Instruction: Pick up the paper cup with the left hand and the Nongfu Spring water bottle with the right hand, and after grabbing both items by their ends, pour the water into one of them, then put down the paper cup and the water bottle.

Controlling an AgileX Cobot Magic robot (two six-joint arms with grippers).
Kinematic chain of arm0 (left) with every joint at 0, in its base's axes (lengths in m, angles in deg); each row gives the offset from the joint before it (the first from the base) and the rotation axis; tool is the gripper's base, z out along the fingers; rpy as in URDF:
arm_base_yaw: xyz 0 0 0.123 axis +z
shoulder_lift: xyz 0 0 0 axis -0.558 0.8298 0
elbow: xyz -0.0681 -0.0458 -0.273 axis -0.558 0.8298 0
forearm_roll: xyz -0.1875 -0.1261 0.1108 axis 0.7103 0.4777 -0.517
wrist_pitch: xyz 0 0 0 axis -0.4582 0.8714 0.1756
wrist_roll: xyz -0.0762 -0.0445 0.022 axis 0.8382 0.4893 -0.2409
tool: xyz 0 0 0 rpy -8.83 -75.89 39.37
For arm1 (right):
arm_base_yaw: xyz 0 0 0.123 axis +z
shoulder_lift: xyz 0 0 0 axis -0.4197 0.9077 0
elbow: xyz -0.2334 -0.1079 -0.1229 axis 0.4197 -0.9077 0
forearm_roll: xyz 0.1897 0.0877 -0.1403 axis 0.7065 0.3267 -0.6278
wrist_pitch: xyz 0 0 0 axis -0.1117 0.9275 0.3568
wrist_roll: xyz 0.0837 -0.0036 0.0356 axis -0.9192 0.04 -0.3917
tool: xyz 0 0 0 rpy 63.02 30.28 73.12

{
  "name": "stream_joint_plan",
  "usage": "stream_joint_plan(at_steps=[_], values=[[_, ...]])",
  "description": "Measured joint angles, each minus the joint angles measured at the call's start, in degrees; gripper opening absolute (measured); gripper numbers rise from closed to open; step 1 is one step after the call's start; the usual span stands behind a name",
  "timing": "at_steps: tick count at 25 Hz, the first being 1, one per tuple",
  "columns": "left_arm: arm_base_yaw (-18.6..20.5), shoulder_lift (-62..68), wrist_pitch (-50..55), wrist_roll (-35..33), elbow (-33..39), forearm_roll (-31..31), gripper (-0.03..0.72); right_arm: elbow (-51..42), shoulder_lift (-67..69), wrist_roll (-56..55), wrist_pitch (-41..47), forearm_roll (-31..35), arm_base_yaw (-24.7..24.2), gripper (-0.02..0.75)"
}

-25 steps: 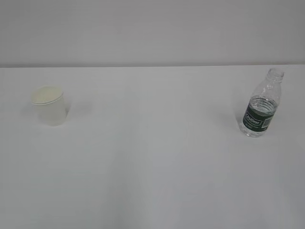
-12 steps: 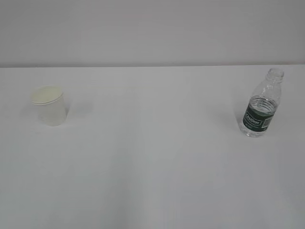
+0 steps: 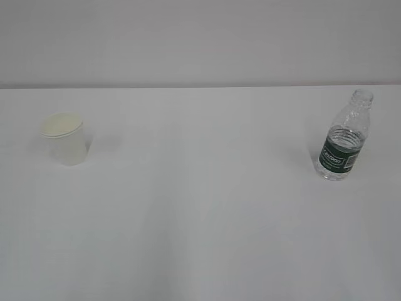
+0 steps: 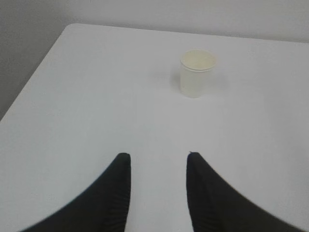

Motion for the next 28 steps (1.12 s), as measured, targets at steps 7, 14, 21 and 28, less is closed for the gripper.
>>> stream_joint_plan(at_steps=[7, 14, 21, 28], values=[[0.0, 0.3, -5.9, 0.0, 0.0, 3.7, 0.262, 0.0, 0.0, 0.0, 0.0, 0.0, 0.0, 0.588], [0.0, 8.9, -8.4, -1.1, 0.0, 6.3, 0.333, 0.8, 0.0, 0.0, -6.0, 2.8, 0.0, 0.588], [0.0, 20.3, -22.4, -2.7, 0.1, 10.5, 0.496, 0.8, 2.7, 0.0, -14.8, 5.4, 0.0, 0.588], [0.0, 25.8, -41.6, -4.4, 0.1, 7.2, 0.504, 0.8, 12.2, 3.0, -27.2, 7.6, 0.0, 0.588]])
